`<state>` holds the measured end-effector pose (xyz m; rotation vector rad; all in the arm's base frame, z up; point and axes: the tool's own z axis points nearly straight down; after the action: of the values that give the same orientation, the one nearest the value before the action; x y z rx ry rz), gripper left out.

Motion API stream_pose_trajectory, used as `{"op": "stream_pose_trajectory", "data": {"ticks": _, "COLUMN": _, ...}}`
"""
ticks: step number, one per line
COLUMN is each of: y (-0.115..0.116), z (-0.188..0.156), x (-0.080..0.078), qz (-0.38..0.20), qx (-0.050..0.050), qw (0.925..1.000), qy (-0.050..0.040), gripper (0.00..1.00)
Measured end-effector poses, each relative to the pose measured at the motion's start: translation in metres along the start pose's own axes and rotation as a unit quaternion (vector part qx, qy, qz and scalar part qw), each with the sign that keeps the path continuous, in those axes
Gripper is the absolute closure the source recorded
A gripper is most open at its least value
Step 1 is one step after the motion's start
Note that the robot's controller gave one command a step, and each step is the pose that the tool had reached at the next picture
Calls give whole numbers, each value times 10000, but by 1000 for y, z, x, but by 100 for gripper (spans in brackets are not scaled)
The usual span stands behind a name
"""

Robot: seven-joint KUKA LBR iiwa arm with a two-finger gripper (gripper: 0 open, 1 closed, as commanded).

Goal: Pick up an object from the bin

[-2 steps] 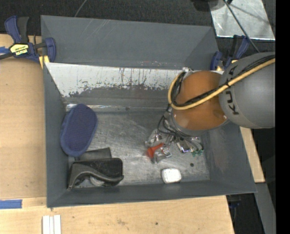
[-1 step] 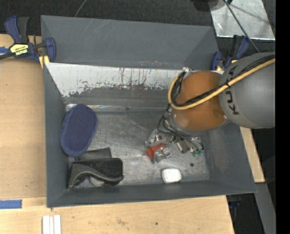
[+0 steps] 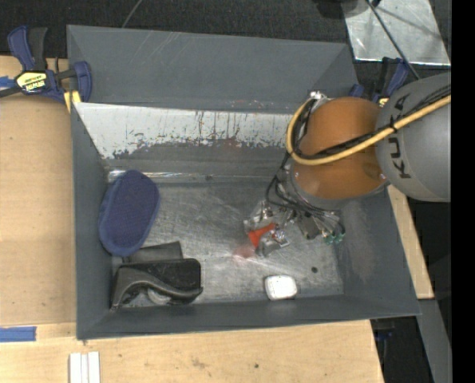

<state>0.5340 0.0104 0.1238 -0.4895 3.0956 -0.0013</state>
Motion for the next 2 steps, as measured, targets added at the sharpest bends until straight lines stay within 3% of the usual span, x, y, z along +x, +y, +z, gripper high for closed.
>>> {"op": "stream_pose_trajectory", "data": {"ticks": 2, "y": -1, "z": -35, "x": -3, "qz": 24, "qx": 0, "qw": 10000, "qy": 3, "gripper": 100}}
